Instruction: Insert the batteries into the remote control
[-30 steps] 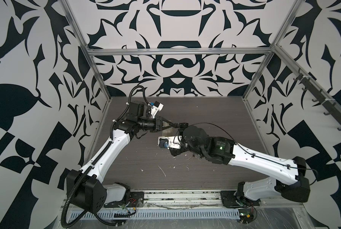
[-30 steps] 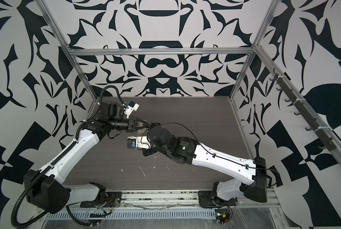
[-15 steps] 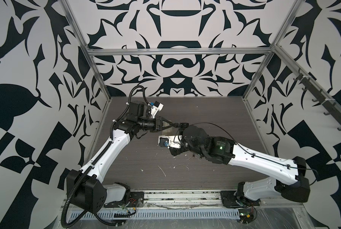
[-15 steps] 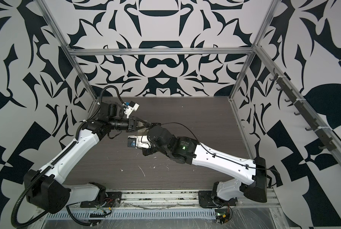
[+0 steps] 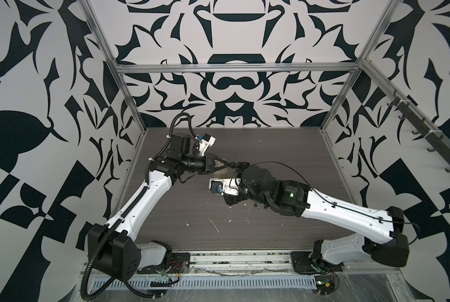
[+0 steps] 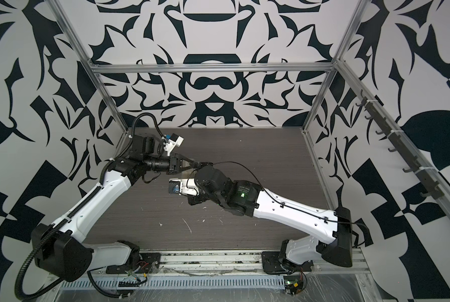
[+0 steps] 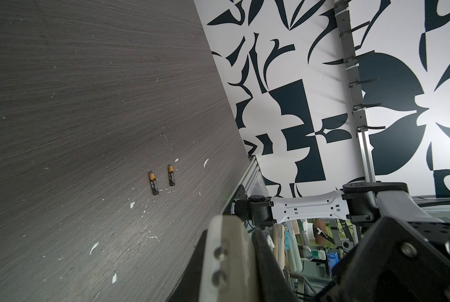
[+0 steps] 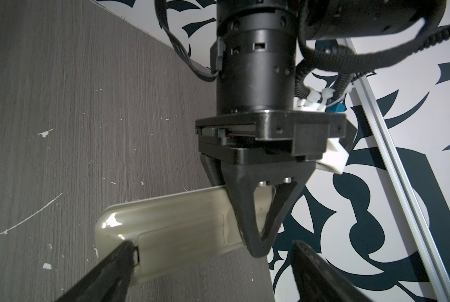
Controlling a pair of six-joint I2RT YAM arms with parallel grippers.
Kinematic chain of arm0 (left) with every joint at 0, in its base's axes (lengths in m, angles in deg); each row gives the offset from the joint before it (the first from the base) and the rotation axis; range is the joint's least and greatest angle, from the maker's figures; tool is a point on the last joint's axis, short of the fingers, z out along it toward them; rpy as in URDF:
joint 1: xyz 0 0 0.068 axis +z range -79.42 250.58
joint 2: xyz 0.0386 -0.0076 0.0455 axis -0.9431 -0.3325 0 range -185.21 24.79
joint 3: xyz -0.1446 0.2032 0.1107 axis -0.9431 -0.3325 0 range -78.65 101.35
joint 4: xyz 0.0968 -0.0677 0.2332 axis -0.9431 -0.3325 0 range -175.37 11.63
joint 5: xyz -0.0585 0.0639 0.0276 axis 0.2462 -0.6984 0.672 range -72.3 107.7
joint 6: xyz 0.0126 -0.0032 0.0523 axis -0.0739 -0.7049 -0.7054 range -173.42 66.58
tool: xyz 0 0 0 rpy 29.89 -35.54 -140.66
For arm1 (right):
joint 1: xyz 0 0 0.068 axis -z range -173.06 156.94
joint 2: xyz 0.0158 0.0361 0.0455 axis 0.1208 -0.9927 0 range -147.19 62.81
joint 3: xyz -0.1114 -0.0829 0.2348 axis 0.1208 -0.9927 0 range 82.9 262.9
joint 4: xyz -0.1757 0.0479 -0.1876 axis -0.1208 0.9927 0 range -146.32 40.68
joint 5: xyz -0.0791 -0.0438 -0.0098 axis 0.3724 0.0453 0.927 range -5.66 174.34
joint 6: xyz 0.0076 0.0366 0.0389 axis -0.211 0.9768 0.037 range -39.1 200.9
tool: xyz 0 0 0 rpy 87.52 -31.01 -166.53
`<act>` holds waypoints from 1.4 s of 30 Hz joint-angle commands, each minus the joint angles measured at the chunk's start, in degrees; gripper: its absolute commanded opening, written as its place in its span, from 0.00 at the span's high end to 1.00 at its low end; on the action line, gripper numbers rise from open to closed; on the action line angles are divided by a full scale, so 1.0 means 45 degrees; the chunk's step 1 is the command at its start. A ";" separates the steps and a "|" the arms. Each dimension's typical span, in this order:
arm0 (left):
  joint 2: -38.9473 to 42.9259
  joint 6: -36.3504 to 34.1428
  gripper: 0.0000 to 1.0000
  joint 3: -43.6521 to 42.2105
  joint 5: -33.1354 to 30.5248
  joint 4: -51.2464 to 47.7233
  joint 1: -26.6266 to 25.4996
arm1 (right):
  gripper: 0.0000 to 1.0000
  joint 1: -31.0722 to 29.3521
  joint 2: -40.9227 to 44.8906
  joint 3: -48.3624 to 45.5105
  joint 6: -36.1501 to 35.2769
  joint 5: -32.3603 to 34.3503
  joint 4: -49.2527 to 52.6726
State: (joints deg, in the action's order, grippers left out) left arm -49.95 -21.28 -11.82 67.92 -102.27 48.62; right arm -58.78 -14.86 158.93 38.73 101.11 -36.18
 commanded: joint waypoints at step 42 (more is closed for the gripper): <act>0.0226 0.0063 1.00 -0.0119 0.0882 -0.1206 0.0204 | 0.04 0.0558 0.0395 0.0038 0.0590 0.1223 -0.1157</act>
State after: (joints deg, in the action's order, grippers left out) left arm -49.95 -21.30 -11.82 65.91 -104.15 49.98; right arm -58.40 -12.65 158.47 39.95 101.99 -37.23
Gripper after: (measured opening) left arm 0.240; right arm 0.964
